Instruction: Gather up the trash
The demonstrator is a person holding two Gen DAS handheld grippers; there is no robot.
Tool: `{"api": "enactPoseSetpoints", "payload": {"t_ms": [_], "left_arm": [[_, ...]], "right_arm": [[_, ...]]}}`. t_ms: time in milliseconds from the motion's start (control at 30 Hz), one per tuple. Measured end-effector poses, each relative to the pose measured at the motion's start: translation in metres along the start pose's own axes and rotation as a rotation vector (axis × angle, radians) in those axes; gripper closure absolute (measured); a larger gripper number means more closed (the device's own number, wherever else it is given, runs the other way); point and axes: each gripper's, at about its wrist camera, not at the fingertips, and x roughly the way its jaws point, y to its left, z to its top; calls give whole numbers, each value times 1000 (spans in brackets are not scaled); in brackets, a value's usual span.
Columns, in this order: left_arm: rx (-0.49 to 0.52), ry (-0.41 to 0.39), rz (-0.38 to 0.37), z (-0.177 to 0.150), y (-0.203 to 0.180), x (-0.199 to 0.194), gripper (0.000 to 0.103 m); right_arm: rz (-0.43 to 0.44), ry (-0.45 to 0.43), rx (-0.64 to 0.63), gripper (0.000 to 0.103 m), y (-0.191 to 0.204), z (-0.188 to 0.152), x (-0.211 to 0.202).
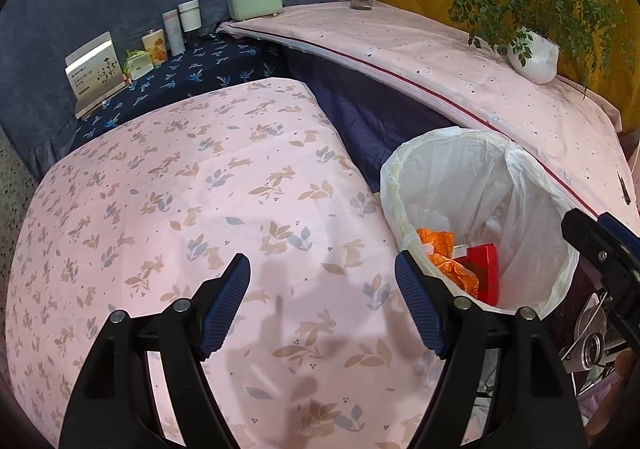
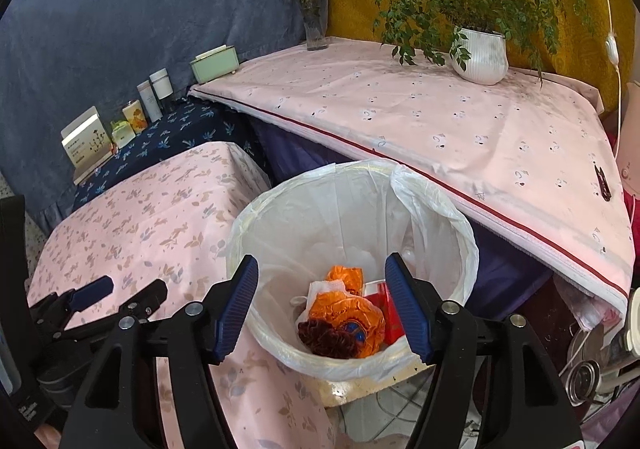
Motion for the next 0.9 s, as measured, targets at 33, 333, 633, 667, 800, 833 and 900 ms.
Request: {"api": "enactPoseSetpoints", "payload": {"t_ms": [33, 333, 633, 667, 800, 833, 900], "left_arm": [[-5, -4, 3, -2, 2, -2, 24], [0, -26, 28, -14, 2, -12, 16], [-21, -8, 34, -29, 5, -14, 15], [-22, -5, 32, -31, 5, -14, 14], [-18, -8, 37, -37, 3, -17, 11], [-16, -9, 38, -38, 2, -18, 11], [-14, -7, 36, -40, 0, -19, 11]], "right_arm": [[-9, 0, -7, 32, 1, -2, -2], [-30, 24, -38, 26, 3, -18, -9], [-43, 71, -40, 19, -1, -38, -9], [-48, 76, -44, 19, -2, -40, -10], [-64, 72, -54, 19, -2, -48, -11], [-69, 73, -56, 19, -3, -49, -12], [-74, 73, -58, 19, -3, -52, -13]]}}
